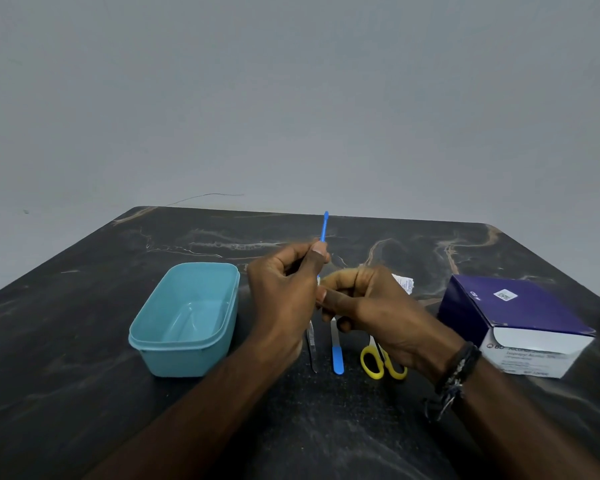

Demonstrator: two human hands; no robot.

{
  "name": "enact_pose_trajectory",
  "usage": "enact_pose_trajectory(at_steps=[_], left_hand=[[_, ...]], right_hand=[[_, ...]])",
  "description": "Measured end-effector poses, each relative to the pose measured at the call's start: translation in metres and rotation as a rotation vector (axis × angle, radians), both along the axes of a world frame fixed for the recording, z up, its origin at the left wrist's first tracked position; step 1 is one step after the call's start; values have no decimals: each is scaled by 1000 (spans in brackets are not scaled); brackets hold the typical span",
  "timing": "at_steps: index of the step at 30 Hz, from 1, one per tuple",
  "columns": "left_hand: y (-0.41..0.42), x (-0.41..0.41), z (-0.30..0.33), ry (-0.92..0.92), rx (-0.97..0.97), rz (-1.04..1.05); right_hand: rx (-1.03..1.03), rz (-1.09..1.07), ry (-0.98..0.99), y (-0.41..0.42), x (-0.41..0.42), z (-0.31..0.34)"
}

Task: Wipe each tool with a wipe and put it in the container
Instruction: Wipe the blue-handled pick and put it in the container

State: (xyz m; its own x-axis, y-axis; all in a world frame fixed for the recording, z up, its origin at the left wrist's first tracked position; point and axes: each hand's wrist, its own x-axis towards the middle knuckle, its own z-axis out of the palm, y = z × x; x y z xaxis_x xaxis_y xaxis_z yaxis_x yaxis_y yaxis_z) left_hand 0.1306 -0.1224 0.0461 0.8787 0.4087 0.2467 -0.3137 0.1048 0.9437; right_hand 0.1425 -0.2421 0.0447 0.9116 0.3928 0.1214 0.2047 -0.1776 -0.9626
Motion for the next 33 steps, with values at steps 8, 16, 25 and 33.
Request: enact_pose_trajectory(at_steps=[8,16,25,33], left_hand=[[-2,-5,4,41,-64,-78],[1,-2,2,117,-193,-73],[-5,-1,-4,83,-215,-123],[-4,-2,-7,102,-13,-186]], right_hand=[[104,-85,-43,3,-1,0],[25,-8,-18,7,0,-4],[158,-158,-59,5,3,-4],[339,-399,-15,-7,12,0]])
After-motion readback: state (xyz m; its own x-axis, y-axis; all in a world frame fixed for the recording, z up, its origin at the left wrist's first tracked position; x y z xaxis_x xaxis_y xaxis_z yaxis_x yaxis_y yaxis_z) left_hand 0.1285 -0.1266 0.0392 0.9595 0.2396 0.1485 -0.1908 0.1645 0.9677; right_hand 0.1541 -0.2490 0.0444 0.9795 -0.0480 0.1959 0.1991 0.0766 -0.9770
